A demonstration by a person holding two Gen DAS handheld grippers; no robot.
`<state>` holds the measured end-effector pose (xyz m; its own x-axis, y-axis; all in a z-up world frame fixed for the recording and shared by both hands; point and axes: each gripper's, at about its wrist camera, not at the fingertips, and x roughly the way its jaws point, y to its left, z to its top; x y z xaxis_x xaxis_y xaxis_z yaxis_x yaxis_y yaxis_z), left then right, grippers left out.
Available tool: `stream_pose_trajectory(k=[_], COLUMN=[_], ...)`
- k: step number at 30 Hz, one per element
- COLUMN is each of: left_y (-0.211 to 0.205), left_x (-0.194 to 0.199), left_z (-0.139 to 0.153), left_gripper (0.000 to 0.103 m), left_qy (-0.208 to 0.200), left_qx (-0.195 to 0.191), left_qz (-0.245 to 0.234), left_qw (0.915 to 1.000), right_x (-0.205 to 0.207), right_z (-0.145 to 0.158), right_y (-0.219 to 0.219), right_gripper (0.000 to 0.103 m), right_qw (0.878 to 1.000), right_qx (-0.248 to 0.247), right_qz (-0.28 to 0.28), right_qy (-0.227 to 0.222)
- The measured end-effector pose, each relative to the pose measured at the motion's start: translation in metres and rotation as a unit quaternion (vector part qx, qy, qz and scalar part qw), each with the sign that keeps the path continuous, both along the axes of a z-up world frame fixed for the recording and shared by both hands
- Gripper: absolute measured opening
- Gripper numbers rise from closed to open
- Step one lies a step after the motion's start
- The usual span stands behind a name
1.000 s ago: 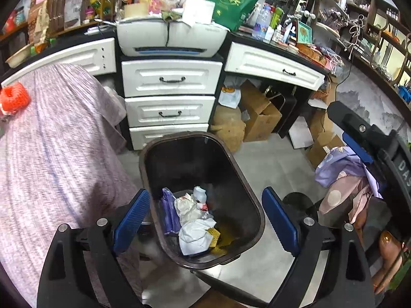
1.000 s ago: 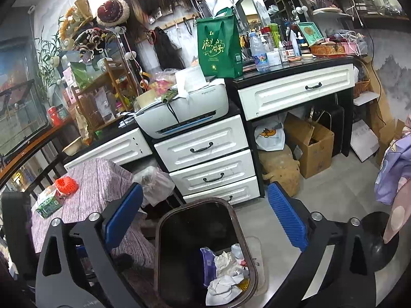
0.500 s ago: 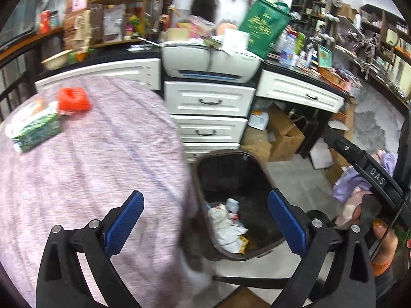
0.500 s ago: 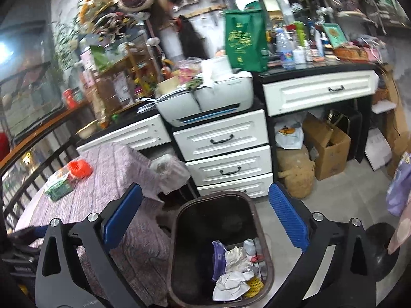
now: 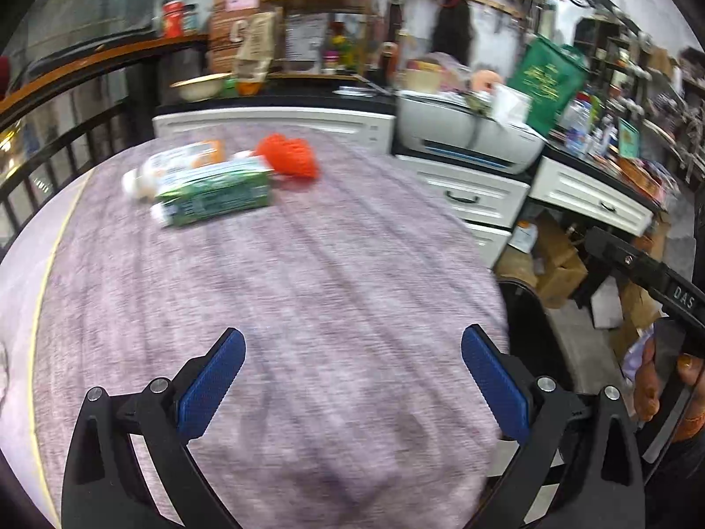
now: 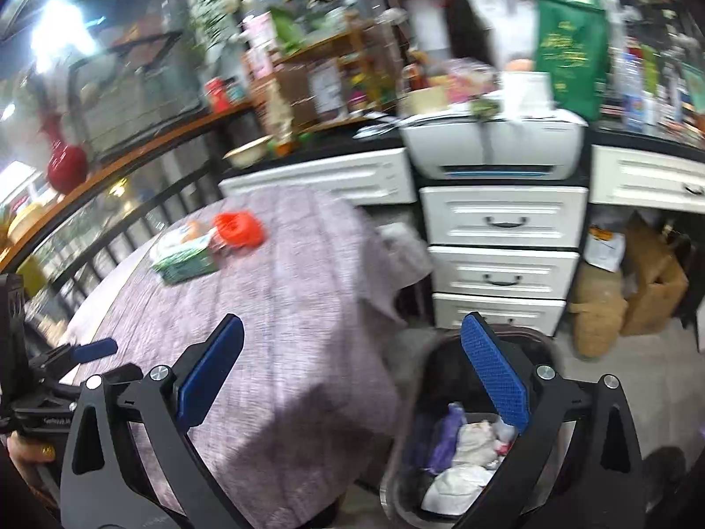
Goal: Collect trash
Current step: 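Move both tools back over the table toward the carton and orange net, then grasp the green milk carton with the left tool while the right tool grasps the orange mesh net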
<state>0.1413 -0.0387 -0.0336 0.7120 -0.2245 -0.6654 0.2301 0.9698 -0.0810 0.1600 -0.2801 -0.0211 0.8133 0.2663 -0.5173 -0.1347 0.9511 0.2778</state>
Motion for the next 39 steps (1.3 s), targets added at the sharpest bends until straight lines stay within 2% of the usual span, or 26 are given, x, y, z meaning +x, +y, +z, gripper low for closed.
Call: stream_pose_trajectory(k=[6, 13, 16, 19, 26, 30, 33, 37, 39], left_y=[0.047, 0.094, 0.106, 0.112, 0.103, 0.092, 0.081, 0.062, 0.056], left_x=[0.010, 0.040, 0.058, 0.078, 0.128, 0.161, 0.182, 0.200, 0.204], left_z=[0.000, -0.005, -0.003, 0.001, 0.013, 0.021, 0.020, 0.005, -0.001], left_gripper=[0.097, 0.097, 0.097, 0.097, 0.097, 0.097, 0.097, 0.097, 0.097], left_qy=[0.006, 0.025, 0.030, 0.036, 0.014, 0.007, 0.023, 0.041, 0.049], left_qx=[-0.005, 0.000, -0.008, -0.011, 0.062, 0.088, 0.110, 0.177, 0.188], left_qz=[0.040, 0.075, 0.076, 0.064, 0.005, -0.065, -0.117, -0.168, -0.189], left_qw=[0.9992, 0.9969, 0.9966, 0.9972, 0.9979, 0.9940, 0.9868, 0.9689, 0.9625], right_x=[0.033, 0.075, 0.094, 0.111, 0.155, 0.190, 0.219, 0.245, 0.256], right_z=[-0.003, -0.013, -0.012, -0.008, 0.003, 0.005, -0.002, -0.009, -0.009], right_y=[0.049, 0.094, 0.111, 0.125, 0.157, 0.169, 0.175, 0.178, 0.181], right_gripper=[0.097, 0.097, 0.097, 0.097, 0.097, 0.092, 0.089, 0.085, 0.082], right_qw=[0.996, 0.988, 0.985, 0.984, 0.978, 0.975, 0.973, 0.971, 0.970], right_qx=[0.003, -0.015, -0.018, -0.033, -0.071, -0.077, -0.080, -0.072, -0.071], right_qz=[0.077, 0.135, 0.155, 0.161, 0.193, 0.205, 0.207, 0.216, 0.221], right_qy=[0.037, 0.067, 0.078, 0.069, 0.044, 0.044, 0.059, 0.074, 0.075])
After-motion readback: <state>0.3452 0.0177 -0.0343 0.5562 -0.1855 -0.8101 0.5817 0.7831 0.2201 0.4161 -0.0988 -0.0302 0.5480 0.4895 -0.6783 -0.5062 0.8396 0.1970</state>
